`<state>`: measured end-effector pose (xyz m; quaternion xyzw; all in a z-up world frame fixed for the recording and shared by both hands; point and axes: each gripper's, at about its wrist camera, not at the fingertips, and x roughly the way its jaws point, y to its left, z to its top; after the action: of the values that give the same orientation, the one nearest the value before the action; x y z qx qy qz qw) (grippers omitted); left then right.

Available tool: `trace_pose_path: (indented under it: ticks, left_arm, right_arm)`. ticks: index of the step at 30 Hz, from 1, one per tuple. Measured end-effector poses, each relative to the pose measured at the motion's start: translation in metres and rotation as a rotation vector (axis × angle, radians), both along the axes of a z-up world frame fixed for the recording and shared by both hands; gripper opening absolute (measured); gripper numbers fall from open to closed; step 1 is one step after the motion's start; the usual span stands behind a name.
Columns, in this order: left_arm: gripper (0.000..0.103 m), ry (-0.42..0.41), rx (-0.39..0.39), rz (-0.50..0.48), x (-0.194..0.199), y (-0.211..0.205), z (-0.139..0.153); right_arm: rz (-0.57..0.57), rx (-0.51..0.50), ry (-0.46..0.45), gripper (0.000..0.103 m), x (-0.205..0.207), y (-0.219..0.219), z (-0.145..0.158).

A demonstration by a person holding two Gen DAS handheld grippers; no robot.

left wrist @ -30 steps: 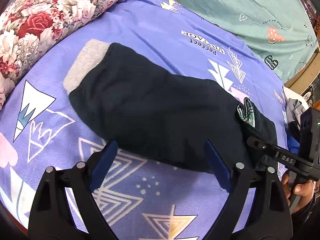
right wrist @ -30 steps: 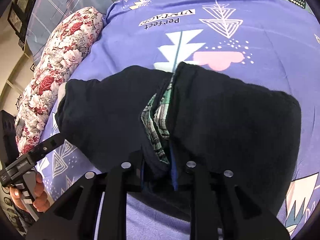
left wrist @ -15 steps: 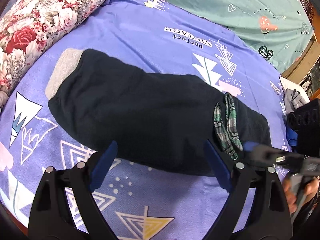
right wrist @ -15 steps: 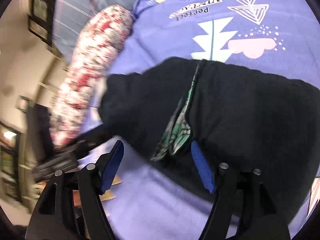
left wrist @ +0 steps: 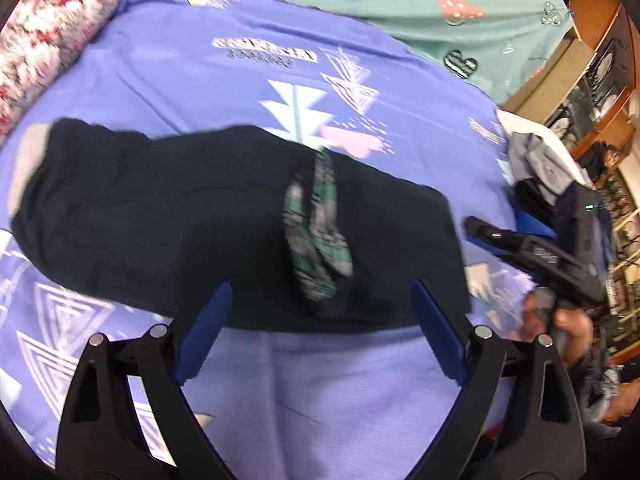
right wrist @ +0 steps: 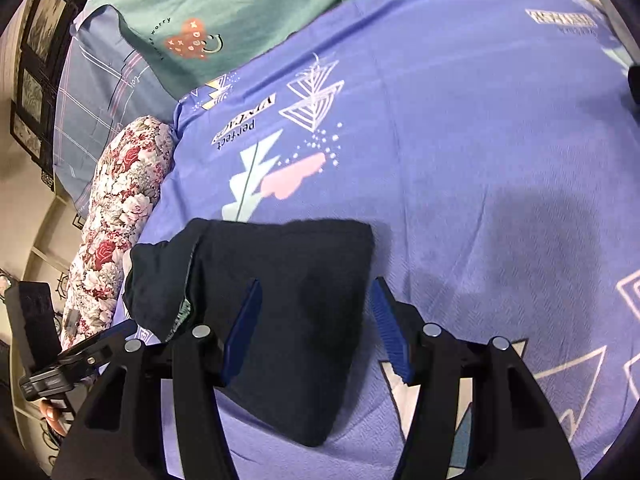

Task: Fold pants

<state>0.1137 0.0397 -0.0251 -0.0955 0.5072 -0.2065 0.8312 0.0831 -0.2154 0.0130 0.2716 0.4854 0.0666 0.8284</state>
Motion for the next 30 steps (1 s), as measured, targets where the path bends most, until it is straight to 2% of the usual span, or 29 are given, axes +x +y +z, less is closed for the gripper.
trace_pose_path:
  ticks: [6,9,11,13,16,22,25,27,28,30]
  left_arm:
    - [0.092,0.108,-0.114,-0.032,-0.002,-0.017,-0.007]
    - [0.092,0.137,-0.142,-0.029,-0.001,-0.025,-0.009]
    - [0.092,0.146,-0.157,-0.016,0.001,-0.029,-0.010]
    - [0.092,0.160,-0.175,-0.007,0.004,-0.032,-0.011]
    - [0.091,0.174,-0.186,-0.001,0.008,-0.038,-0.013]
    - [0.092,0.198,-0.146,0.022,0.024,-0.040,-0.028]
    - [0.091,0.228,-0.117,0.114,0.037,-0.021,-0.042]
    - [0.091,0.263,-0.132,0.166,0.040,-0.009,-0.048]
    - [0.091,0.272,-0.153,0.178,0.039,-0.006,-0.049]
    - [0.091,0.259,-0.148,0.172,0.037,-0.006,-0.042]
  right_arm:
    - [0.054,0.040,0.006,0.059,-0.003,0.006,-0.011]
    - [0.132,-0.101,0.090,0.058,-0.004,0.025,-0.020]
    - [0.231,-0.253,0.086,0.057,-0.007,0.043,-0.018]
    - [0.241,-0.292,0.083,0.057,-0.010,0.046,-0.013]
    - [0.204,-0.246,0.042,0.057,-0.019,0.035,-0.003]
    - [0.144,-0.138,0.009,0.057,-0.036,0.012,-0.001]
    - [0.138,-0.133,0.014,0.057,-0.039,0.011,-0.001]
    - [0.138,-0.125,0.014,0.057,-0.041,0.010,-0.001]
    - [0.137,-0.121,0.012,0.057,-0.041,0.010,-0.001]
    - [0.135,-0.118,0.002,0.058,-0.042,0.009,0.002]
